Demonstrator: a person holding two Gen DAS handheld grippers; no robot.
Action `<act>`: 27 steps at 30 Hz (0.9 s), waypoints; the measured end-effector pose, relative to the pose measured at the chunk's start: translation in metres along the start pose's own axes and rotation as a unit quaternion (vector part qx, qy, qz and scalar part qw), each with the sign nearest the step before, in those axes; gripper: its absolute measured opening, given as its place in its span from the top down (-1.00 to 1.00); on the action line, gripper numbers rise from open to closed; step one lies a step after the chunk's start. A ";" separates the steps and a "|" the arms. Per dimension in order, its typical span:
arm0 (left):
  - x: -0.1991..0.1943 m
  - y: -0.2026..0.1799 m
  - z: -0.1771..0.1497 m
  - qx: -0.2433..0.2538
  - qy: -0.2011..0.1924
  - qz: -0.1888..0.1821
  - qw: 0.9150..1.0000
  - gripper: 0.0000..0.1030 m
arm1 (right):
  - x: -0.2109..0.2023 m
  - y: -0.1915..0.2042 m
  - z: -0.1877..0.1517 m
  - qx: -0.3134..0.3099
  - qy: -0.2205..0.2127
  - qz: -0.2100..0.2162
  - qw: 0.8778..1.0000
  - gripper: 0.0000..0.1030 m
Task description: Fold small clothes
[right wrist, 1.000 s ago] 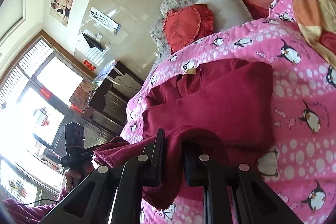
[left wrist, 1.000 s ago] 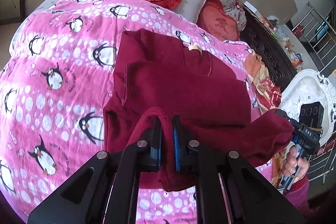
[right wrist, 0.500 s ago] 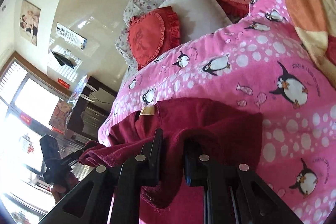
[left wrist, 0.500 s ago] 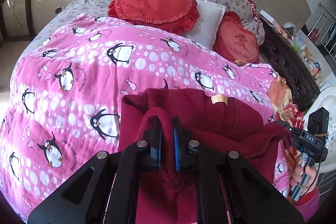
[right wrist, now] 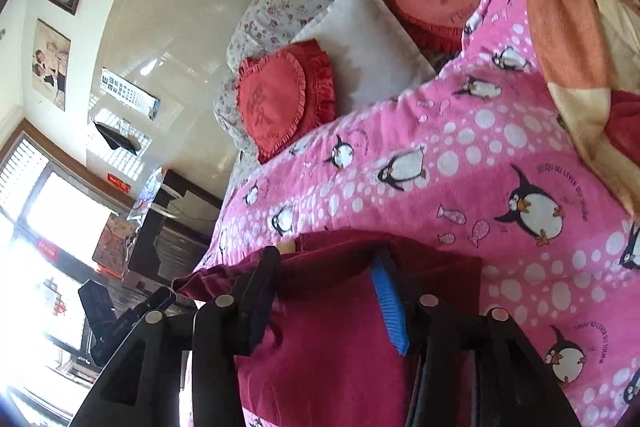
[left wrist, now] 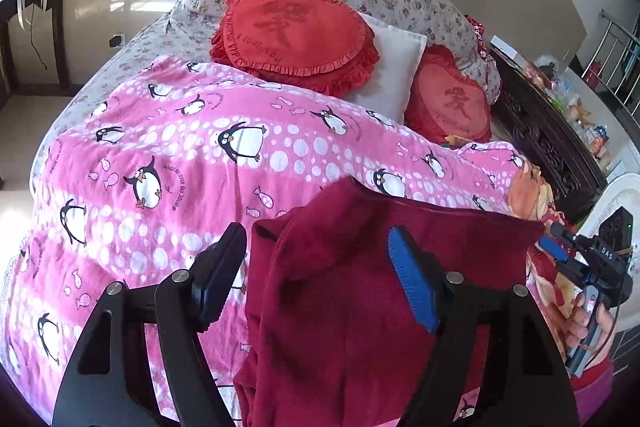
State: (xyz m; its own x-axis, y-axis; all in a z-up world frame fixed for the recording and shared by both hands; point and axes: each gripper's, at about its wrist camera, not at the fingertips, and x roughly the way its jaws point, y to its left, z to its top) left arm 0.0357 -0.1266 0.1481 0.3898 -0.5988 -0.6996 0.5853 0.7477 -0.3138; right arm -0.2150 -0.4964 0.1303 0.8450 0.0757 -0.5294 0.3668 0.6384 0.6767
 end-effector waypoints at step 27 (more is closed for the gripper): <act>0.090 0.019 -0.026 -0.032 0.052 0.089 0.994 -0.51 | 0.092 0.009 -0.012 -0.138 0.038 -0.128 0.981 0.09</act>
State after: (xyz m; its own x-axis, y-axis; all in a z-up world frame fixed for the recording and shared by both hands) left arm 0.0637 -0.1588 0.0621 0.4058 -0.4251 -0.8091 0.4660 0.8578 -0.2169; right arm -0.1390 -0.4739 0.0817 0.7044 -0.0642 -0.7069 0.4343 0.8267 0.3577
